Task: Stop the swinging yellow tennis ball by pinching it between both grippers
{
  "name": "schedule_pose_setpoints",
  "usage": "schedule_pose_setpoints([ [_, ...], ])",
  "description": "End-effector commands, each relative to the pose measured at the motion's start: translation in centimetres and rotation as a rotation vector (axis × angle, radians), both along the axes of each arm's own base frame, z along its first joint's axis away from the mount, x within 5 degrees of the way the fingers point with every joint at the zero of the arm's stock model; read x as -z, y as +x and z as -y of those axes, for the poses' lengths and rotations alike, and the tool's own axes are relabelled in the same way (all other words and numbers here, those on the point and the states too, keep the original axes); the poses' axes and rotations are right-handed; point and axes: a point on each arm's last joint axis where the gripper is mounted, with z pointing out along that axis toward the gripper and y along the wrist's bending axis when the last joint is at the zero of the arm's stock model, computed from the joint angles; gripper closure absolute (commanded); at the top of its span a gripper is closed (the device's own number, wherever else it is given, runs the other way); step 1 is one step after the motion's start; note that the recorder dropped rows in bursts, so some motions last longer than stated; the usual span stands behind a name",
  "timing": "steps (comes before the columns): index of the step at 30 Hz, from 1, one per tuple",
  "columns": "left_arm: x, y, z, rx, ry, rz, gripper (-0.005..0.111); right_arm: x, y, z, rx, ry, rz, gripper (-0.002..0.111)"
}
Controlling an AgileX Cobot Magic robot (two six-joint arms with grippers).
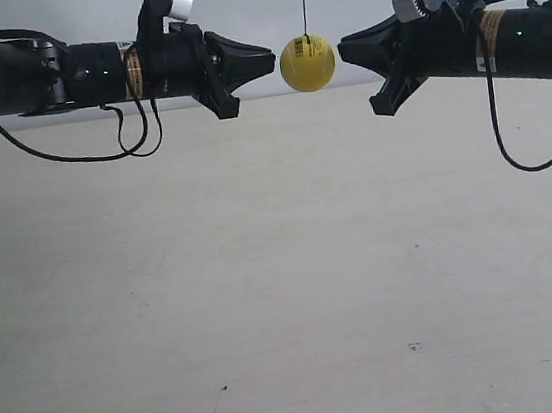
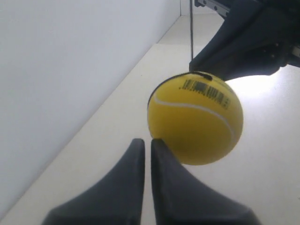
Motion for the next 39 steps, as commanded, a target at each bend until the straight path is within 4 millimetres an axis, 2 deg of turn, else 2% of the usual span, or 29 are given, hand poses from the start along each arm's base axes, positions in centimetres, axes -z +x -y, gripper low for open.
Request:
schedule_pose_setpoints([
  [1,-0.1,0.6,-1.7,-0.03,-0.016,-0.027,0.102,-0.4,0.5,2.4,0.057,0.049,-0.013,0.108],
  [4,-0.2,0.8,-3.0,-0.032,-0.03,-0.047,0.102,-0.5,0.5,3.2,0.06,0.075,-0.02,0.108],
  [7,-0.1,0.9,-3.7,-0.033,-0.035,-0.069,0.102,-0.5,0.5,3.3,0.057,0.077,-0.018,0.108],
  [14,0.5,0.7,-4.1,-0.013,0.023,-0.117,0.102,-0.5,0.5,3.3,0.054,0.072,-0.011,0.108],
  [20,-1.1,-0.1,-4.3,0.003,0.093,-0.151,0.102,-1.0,0.6,3.4,0.075,0.094,0.014,0.108],
  [25,-5.9,-1.9,-4.7,-0.015,0.079,-0.107,0.102,-2.6,0.0,3.3,0.058,0.1,0.028,0.108],
  [29,-11.3,-4.5,-5.3,-0.051,0.069,0.002,0.102,-4.5,-1.1,3.0,0.006,0.087,0.032,0.108],
  [32,-15.5,-6.8,-6.0,-0.12,0.057,0.085,0.102,-5.4,-1.6,2.9,-0.013,0.087,0.022,0.108],
  [34,-18.6,-9.2,-6.5,-0.155,0.042,0.152,0.102,-6.1,-2.0,2.8,-0.028,0.086,0.018,0.108],
  [35,-19.3,-9.9,-6.7,-0.169,0.039,0.169,0.102,-6.4,-2.2,2.7,-0.034,0.09,0.016,0.108],
  [36,-21.2,-11.5,-7.1,-0.199,0.027,0.216,0.102,-6.7,-2.4,2.7,-0.037,0.098,0.016,0.108],
  [39,-24.5,-15.0,-8.2,-0.302,-0.001,0.299,0.102,-8.1,-3.0,2.7,-0.037,0.11,0.037,0.108],
])
